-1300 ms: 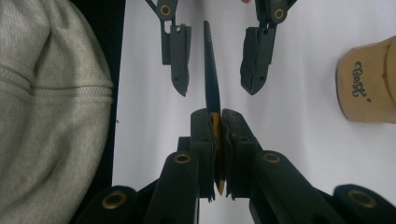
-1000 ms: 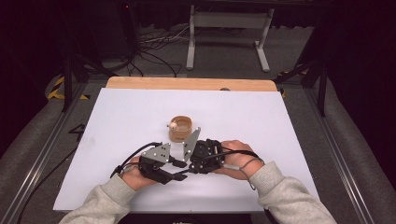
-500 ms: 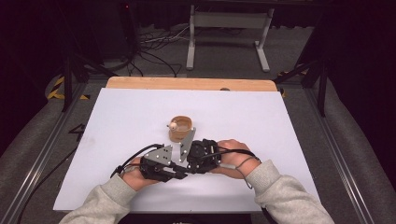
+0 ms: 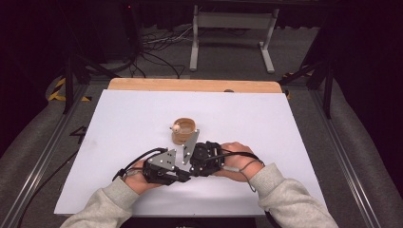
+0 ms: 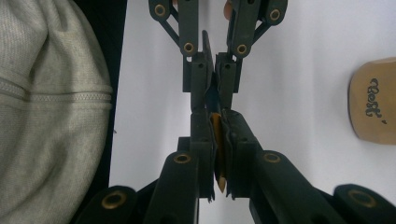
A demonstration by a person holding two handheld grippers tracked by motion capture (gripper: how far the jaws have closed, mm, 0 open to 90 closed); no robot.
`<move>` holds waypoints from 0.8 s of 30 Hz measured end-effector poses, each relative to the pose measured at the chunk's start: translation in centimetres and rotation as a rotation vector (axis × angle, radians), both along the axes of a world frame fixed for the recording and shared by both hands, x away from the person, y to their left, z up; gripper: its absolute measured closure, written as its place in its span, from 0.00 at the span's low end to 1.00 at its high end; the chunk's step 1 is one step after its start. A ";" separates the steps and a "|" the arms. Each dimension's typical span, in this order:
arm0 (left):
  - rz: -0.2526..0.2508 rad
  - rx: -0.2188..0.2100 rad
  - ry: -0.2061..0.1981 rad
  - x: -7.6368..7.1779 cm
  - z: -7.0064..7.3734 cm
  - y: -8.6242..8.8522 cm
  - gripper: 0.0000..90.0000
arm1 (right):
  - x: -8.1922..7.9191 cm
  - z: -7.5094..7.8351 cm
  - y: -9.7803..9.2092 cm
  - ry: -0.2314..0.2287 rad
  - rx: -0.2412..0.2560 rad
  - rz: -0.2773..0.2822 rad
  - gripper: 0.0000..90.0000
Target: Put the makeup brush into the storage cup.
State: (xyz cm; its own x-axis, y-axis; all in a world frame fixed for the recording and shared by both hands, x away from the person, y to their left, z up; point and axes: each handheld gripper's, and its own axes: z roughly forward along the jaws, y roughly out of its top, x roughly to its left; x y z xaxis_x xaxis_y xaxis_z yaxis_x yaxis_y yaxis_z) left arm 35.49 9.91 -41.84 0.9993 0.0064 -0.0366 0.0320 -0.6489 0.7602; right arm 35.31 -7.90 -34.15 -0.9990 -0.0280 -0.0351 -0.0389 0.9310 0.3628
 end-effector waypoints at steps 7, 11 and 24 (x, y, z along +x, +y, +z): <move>0.002 0.010 -0.009 0.0 -0.1 -0.1 0.91 | 0.0 -0.1 0.1 0.002 0.000 0.000 0.93; 0.003 0.009 -0.008 0.0 0.0 0.0 0.92 | 0.1 -0.1 -0.1 0.003 0.009 -0.003 0.93; 0.005 -0.031 0.005 0.1 0.2 0.3 0.92 | -0.1 1.2 -3.1 0.002 0.255 -0.061 0.58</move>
State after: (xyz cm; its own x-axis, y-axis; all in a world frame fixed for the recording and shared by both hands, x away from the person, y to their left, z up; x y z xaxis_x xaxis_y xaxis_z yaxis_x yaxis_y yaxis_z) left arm 35.59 10.22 -41.59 0.9991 0.0100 -0.0415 0.0386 -0.6252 0.7795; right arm 35.23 -11.01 -32.95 -0.9987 0.0413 -0.0314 0.0151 0.8103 0.5858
